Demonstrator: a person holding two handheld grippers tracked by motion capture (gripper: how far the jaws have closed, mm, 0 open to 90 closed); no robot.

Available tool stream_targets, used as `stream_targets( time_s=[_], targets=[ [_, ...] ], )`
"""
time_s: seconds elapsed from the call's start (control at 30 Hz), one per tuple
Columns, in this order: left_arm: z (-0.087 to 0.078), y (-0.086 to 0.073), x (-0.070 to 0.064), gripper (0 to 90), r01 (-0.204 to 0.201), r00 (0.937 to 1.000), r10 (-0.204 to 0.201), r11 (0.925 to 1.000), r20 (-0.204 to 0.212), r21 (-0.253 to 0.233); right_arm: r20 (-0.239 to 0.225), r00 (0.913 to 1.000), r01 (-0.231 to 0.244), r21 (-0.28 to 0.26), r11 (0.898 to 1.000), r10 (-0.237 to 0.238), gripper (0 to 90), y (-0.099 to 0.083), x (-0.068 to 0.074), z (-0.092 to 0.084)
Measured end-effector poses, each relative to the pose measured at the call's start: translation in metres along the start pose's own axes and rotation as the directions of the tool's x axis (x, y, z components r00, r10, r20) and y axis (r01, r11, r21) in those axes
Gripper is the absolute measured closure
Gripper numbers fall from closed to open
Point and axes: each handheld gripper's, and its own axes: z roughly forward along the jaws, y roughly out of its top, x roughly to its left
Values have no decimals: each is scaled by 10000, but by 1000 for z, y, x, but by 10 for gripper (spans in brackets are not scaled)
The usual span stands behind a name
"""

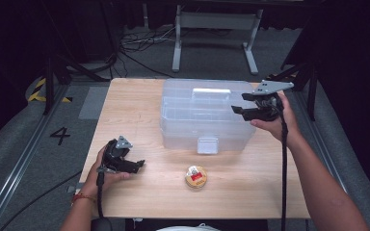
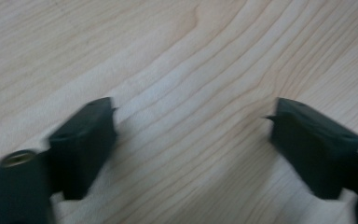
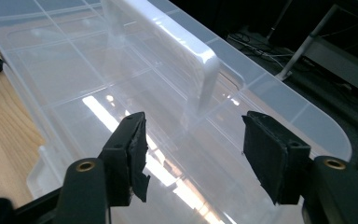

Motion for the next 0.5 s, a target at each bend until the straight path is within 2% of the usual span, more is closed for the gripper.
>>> stream_targets(
  time_s=[0.03,0.07,0.13,0.17,0.23,0.3,0.33,0.37,0.43,0.47,0.5],
  targets=[
    [-1,6,-2,212,-184,9998,184,9998,-34,-62,27,10000,48,21,10000,-48,409,2,1,3],
    [-1,6,-2,150,-184,9998,184,9998,-34,-62,27,10000,48,21,10000,-48,409,2,1,3],
    [-5,21,-8,180,-635,9979,634,9979,-118,-148,7,9999,100,58,9999,-100,418,9,3,12],
    [-5,28,-12,191,-831,9965,831,9963,-33,-204,7,9999,120,84,9999,-120,425,11,4,14],
    [-4,42,-18,179,-1179,9930,1176,9927,-133,-253,-114,9996,268,402,9988,-264,441,16,6,22],
    [0,56,-23,174,-1326,9912,1325,9905,-36,-351,17,9985,535,863,9948,-538,450,19,5,29],
    [4,62,-25,169,-1452,9894,1455,9886,42,-405,66,9985,537,934,9942,-546,457,21,4,31],
    [4,62,-25,166,-1452,9894,1455,9886,42,-405,66,9985,537,934,9942,-546,457,21,4,31],
    [13,72,-28,162,-1654,9861,1660,9852,80,-458,246,9992,301,1094,9935,-330,464,24,0,34],
    [15,75,-27,160,-1615,9866,1625,9854,139,-541,291,9994,158,1102,9938,-191,486,25,-2,35],
    [21,79,-28,160,-1591,9868,1611,9838,172,-823,211,9997,91,1077,9941,-114,504,26,-3,36]
  ],
)
